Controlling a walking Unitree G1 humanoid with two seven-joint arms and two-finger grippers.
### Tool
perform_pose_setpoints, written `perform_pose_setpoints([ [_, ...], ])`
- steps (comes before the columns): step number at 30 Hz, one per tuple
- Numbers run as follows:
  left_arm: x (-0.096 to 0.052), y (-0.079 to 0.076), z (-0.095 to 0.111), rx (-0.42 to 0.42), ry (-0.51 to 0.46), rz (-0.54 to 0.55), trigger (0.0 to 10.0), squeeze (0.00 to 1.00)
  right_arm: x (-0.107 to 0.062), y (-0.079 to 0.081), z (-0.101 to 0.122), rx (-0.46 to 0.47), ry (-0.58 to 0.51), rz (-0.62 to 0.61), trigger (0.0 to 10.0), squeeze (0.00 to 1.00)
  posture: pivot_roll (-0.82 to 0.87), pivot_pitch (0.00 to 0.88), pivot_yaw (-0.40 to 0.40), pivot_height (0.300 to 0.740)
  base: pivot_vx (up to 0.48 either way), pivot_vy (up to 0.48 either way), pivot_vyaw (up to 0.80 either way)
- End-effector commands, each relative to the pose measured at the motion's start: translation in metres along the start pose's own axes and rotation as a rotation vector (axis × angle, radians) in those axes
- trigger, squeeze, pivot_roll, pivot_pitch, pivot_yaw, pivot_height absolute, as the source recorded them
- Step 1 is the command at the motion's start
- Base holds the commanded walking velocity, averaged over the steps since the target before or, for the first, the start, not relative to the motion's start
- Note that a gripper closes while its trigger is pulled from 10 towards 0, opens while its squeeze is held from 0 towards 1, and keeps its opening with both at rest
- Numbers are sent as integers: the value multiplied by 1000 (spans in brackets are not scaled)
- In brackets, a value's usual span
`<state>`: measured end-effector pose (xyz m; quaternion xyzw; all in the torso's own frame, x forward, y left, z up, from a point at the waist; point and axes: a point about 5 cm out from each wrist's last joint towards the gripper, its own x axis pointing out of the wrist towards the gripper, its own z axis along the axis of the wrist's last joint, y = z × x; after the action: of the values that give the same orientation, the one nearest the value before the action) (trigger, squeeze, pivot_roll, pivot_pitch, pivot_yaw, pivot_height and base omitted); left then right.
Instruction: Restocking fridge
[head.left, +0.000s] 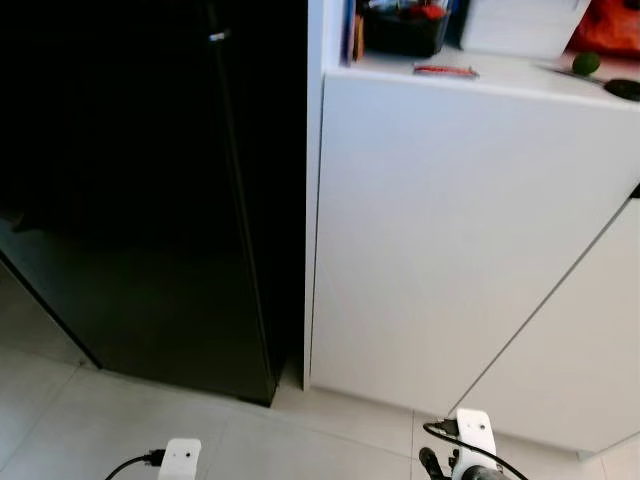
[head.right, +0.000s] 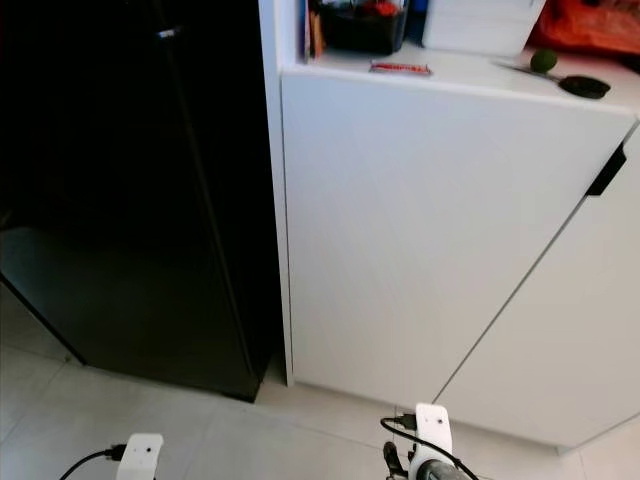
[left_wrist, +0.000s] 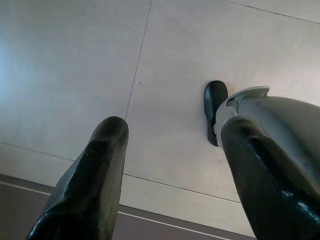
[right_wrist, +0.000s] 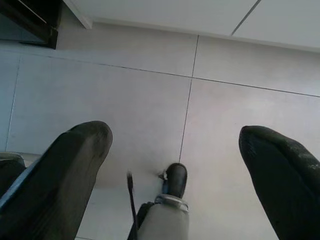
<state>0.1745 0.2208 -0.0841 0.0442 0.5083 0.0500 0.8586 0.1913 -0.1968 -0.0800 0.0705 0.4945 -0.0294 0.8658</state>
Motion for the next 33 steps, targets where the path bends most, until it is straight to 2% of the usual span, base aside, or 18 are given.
perform_pose_setpoints([
  [1, 0, 3, -1, -12, 9, 13, 10000, 0, 1, 3, 2, 8, -2, 6, 10000, 0, 82, 0, -48, 740, 0, 439, 0],
  [33, 0, 2, -4, -4, 18, 8, 10000, 0, 0, 2, 0, 15, -1, 8, 10000, 0, 81, 0, -45, 740, 0, 438, 0],
])
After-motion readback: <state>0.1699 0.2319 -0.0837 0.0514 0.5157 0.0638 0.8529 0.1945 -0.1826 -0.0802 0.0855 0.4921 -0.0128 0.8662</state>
